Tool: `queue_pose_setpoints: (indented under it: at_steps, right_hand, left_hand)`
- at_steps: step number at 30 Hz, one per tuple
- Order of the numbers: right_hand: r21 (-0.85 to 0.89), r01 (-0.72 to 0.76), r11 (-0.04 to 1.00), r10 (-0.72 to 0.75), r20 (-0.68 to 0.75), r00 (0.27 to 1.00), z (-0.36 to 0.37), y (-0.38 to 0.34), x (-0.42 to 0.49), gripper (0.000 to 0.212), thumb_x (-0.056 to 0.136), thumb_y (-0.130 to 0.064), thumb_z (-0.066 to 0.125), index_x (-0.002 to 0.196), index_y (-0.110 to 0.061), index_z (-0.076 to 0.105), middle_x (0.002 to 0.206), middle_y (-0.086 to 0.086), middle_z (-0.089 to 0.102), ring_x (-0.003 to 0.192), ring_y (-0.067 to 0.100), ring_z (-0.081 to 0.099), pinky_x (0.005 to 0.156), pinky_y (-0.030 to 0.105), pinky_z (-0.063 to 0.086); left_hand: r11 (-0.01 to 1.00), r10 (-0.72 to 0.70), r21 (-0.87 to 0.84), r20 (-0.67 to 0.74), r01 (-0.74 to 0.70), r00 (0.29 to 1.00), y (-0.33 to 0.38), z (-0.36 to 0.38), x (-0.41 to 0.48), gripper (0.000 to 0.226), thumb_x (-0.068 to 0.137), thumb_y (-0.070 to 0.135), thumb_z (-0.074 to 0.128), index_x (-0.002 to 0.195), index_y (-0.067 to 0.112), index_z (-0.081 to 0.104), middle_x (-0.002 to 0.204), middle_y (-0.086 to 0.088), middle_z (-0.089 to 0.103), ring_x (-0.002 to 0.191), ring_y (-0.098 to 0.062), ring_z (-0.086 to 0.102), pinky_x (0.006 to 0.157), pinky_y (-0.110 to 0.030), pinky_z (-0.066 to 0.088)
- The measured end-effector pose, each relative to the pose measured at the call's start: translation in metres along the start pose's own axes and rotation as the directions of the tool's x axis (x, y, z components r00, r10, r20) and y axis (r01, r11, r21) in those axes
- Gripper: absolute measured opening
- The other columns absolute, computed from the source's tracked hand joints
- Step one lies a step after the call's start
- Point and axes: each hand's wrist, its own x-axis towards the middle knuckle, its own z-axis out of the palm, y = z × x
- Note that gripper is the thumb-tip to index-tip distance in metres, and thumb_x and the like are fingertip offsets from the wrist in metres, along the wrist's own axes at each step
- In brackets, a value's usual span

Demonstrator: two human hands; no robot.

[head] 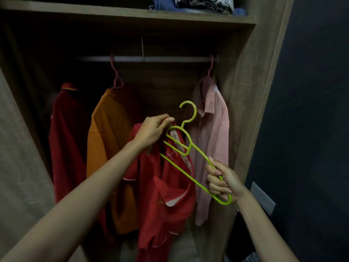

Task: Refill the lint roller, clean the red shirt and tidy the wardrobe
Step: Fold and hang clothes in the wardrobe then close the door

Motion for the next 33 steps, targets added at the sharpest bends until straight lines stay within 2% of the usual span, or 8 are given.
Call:
queue_pose_setpoints:
  at_steps: [3, 12, 16, 18, 20, 23, 28, 33]
  right_hand:
    - [0.055, 0.014, 0.998, -0.018, 0.087, 0.996, -0.002, -0.002, -0.003, 0.050, 0.098, -0.039, 0.031, 0.052, -0.019, 0.032, 0.029, -0.006, 0.024, 0.020, 0.006, 0.015, 0.030, 0.014, 0.005]
    - [-0.294, 0.142, 0.945, -0.213, -0.226, 0.950, -0.006, -0.021, 0.009, 0.045, 0.086, -0.040, 0.047, 0.048, -0.015, 0.045, 0.029, -0.004, 0.022, 0.019, 0.008, 0.020, 0.033, 0.011, 0.009]
    - [-0.817, 0.214, 0.535, -0.747, -0.339, 0.572, -0.011, -0.017, 0.017, 0.033, 0.091, -0.016, 0.058, 0.058, -0.013, 0.058, 0.050, 0.002, 0.053, 0.046, 0.005, 0.052, 0.054, 0.017, 0.042]
    - [-0.986, 0.028, 0.163, -0.969, -0.155, 0.193, -0.007, -0.003, 0.014, 0.014, 0.090, -0.013, 0.057, 0.077, -0.013, 0.064, 0.078, 0.002, 0.061, 0.078, 0.007, 0.057, 0.076, 0.011, 0.038]
    - [-0.993, -0.100, -0.067, -0.998, 0.067, 0.006, 0.002, 0.018, 0.011, 0.010, 0.089, -0.020, 0.054, 0.090, -0.012, 0.061, 0.093, 0.005, 0.059, 0.091, 0.016, 0.052, 0.085, 0.024, 0.036]
    - [-0.987, 0.052, -0.149, -0.971, 0.156, 0.180, 0.016, 0.060, 0.025, 0.019, 0.090, -0.030, 0.052, 0.079, -0.014, 0.055, 0.079, 0.002, 0.058, 0.078, 0.020, 0.054, 0.074, 0.039, 0.043]
    - [-0.912, -0.182, 0.368, -0.796, -0.410, 0.445, 0.020, 0.084, 0.070, 0.048, 0.077, -0.063, 0.058, 0.095, -0.019, 0.053, 0.078, -0.005, 0.060, 0.080, 0.020, 0.063, 0.077, 0.039, 0.051]
    - [-0.860, -0.196, 0.470, -0.650, -0.488, 0.583, 0.002, 0.070, 0.084, 0.025, 0.082, -0.023, 0.067, 0.101, -0.007, 0.064, 0.084, 0.007, 0.068, 0.085, 0.025, 0.064, 0.065, 0.025, 0.040]
  left_hand:
    - [0.886, 0.176, 0.429, 0.040, -0.176, 0.984, -0.009, -0.007, -0.001, 0.046, 0.098, 0.054, 0.022, 0.101, 0.028, 0.059, 0.089, 0.000, 0.064, 0.091, -0.017, 0.056, 0.081, -0.037, 0.040]
    - [0.939, 0.302, 0.160, 0.030, -0.303, 0.953, -0.009, -0.021, 0.008, 0.033, 0.100, 0.044, 0.034, 0.091, 0.017, 0.051, 0.084, 0.007, 0.055, 0.083, -0.013, 0.057, 0.073, -0.032, 0.042]
    - [0.945, 0.283, 0.165, 0.026, -0.283, 0.959, -0.012, -0.024, 0.009, 0.031, 0.099, 0.044, 0.035, 0.092, 0.019, 0.052, 0.086, 0.007, 0.056, 0.085, -0.013, 0.058, 0.076, -0.041, 0.046]
    - [0.954, 0.266, 0.149, -0.017, -0.261, 0.964, -0.015, -0.026, 0.009, 0.030, 0.099, 0.044, 0.037, 0.093, 0.019, 0.053, 0.087, 0.003, 0.059, 0.085, -0.016, 0.060, 0.076, -0.041, 0.047]
    - [0.964, 0.244, 0.127, -0.065, -0.234, 0.968, -0.016, -0.028, 0.008, 0.026, 0.099, 0.041, 0.040, 0.094, 0.019, 0.054, 0.087, 0.001, 0.061, 0.086, -0.017, 0.061, 0.075, -0.037, 0.046]
    - [0.971, 0.229, 0.101, -0.111, -0.218, 0.967, -0.013, -0.033, 0.006, 0.030, 0.097, 0.043, 0.039, 0.093, 0.018, 0.054, 0.087, -0.001, 0.063, 0.085, -0.016, 0.060, 0.074, -0.033, 0.043]
    - [0.969, 0.245, 0.051, -0.143, -0.240, 0.959, -0.004, -0.043, 0.001, 0.027, 0.098, 0.034, 0.044, 0.096, 0.011, 0.058, 0.084, 0.004, 0.058, 0.078, -0.009, 0.053, 0.068, -0.019, 0.036]
    - [0.962, 0.268, 0.086, -0.114, -0.259, 0.957, -0.013, -0.061, -0.006, 0.020, 0.098, 0.030, 0.052, 0.106, 0.013, 0.059, 0.093, -0.001, 0.061, 0.086, -0.009, 0.056, 0.074, -0.012, 0.036]
